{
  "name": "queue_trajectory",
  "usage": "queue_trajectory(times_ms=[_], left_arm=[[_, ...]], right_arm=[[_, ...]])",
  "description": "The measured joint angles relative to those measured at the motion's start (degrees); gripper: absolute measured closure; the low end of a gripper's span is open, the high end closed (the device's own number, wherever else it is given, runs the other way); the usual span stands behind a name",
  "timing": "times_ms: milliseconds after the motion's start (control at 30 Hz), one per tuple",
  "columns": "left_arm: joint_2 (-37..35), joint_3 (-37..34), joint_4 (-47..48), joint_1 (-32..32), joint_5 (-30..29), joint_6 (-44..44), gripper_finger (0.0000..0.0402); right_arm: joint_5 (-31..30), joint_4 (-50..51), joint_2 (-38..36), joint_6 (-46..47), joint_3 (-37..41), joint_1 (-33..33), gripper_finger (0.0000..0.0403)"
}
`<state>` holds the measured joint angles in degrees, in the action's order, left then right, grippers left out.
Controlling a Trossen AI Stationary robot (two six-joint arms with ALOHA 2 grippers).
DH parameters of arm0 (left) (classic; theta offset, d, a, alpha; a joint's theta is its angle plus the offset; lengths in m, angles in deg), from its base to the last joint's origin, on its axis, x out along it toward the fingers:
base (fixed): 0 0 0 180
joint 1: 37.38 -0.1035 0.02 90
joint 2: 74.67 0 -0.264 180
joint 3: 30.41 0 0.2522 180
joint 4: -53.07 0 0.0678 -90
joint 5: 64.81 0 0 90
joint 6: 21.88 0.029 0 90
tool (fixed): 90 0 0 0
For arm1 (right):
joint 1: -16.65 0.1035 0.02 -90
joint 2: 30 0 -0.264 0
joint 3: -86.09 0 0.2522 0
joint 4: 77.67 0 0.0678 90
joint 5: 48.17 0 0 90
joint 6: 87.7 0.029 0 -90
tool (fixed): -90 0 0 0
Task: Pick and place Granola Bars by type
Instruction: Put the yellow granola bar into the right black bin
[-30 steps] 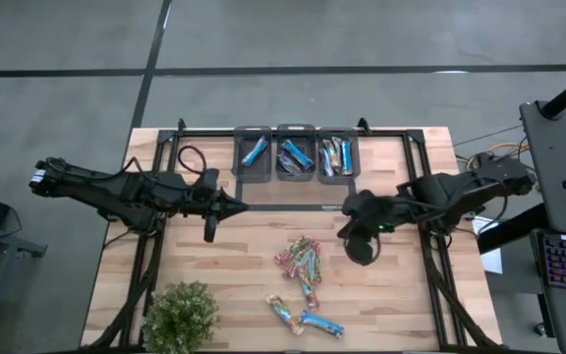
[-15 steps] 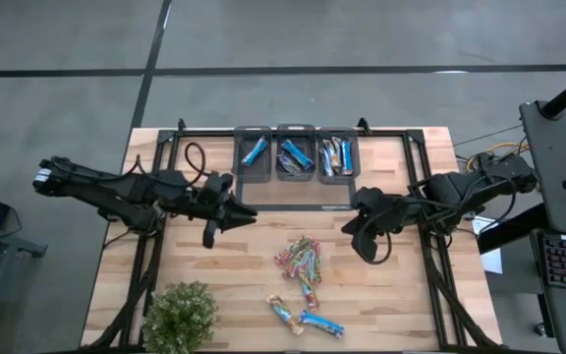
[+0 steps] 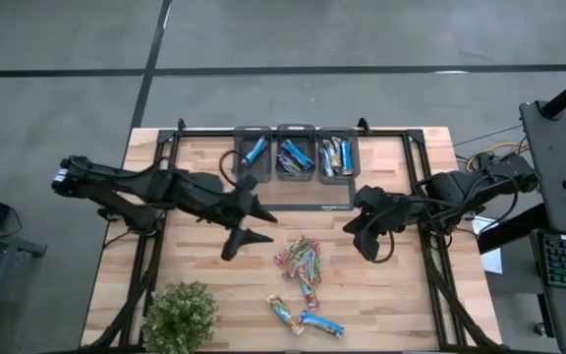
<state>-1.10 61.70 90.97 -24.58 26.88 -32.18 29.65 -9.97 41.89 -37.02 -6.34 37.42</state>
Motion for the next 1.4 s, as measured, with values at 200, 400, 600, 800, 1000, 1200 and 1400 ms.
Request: queue_trajectory(times_ms=[200, 400, 600, 800, 1000, 1200, 1400], left_arm=[[7.6, 11.62, 14.11, 0.36, 2.22, 7.73, 0.0193], [12.75, 16.4, 16.06, 2.14, 8.31, 14.3, 0.0193], [16.46, 16.88, 17.34, 4.69, 12.4, 16.84, 0.0193], [18.44, 16.77, 17.73, 7.95, 12.47, 18.27, 0.0193], [20.43, 16.44, 17.62, 10.73, 12.36, 19.63, 0.0193], [22.06, 14.96, 17.65, 12.98, 11.75, 22.47, 0.0193], [23.55, 14.19, 18.56, 13.3, 11.7, 25.71, 0.0193]], right_arm=[[-0.02, 1.69, -0.4, 0.17, 0.0, 0.0, 0.0394], [-0.02, 2.18, -0.54, 0.14, 0.0, 0.0, 0.0394], [-0.04, 3.1, -0.64, 0.08, 0.0, 0.0, 0.0394], [-0.04, 3.11, -0.64, -0.04, 0.0, 0.0, 0.0394], [-0.04, 3.17, -0.64, -0.09, 0.0, -0.04, 0.0394], [-0.04, 3.22, -0.64, -0.04, 0.0, -0.04, 0.0394], [-0.04, 3.23, -0.64, 0.45, 0.0, -0.04, 0.0394]])
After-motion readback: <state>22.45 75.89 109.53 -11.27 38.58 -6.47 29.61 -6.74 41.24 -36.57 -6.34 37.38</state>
